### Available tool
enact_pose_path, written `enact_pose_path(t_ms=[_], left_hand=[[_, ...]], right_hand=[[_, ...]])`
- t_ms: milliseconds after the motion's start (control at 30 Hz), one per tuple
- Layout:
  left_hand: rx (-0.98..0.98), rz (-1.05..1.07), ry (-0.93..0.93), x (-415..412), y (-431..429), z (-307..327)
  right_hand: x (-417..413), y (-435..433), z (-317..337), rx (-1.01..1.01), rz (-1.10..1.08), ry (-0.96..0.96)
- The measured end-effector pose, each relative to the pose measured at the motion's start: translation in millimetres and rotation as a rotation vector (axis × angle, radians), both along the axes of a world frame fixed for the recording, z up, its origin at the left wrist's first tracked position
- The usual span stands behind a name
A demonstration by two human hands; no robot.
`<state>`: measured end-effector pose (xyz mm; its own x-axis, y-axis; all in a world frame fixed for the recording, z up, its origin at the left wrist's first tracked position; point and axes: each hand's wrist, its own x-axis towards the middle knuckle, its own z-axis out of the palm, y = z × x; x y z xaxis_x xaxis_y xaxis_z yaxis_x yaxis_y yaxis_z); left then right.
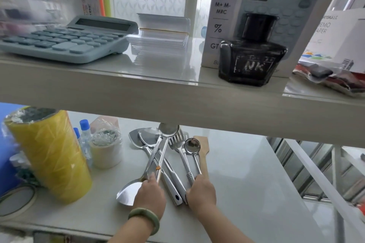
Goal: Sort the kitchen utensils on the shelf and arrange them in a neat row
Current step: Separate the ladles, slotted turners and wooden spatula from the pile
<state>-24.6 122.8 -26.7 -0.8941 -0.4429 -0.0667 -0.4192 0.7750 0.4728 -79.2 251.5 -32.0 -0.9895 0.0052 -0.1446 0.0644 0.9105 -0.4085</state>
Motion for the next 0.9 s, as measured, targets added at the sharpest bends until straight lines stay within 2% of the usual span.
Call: enact_pose_path(t_ms=[167,300,500,600,733,900], left_hand=[[0.019,-0.001,-0.030,1,3,-1],[0.044,0.033,-0.020,2,3,-2],[0.084,0.070,0.043,4,10,-4],[0.067,0.055,0.030,4,16,-3],[0.001,0.002,0.029,5,37,-1],[0.044,-0.040,0.042,-2,63,-5]], right_hand=[[-4,2,13,-0.059,0.036,-0.092],[-4,4,15,-0.232,0.062,-0.101],[-3,28,14,-0.449,0.064,-0.038],[-6,48,18,-0.517,0.028,0.065],[-14,90,18,-0.467,-0.133,0.246],[-22,156,1,-0.242,-0.359,0.189]])
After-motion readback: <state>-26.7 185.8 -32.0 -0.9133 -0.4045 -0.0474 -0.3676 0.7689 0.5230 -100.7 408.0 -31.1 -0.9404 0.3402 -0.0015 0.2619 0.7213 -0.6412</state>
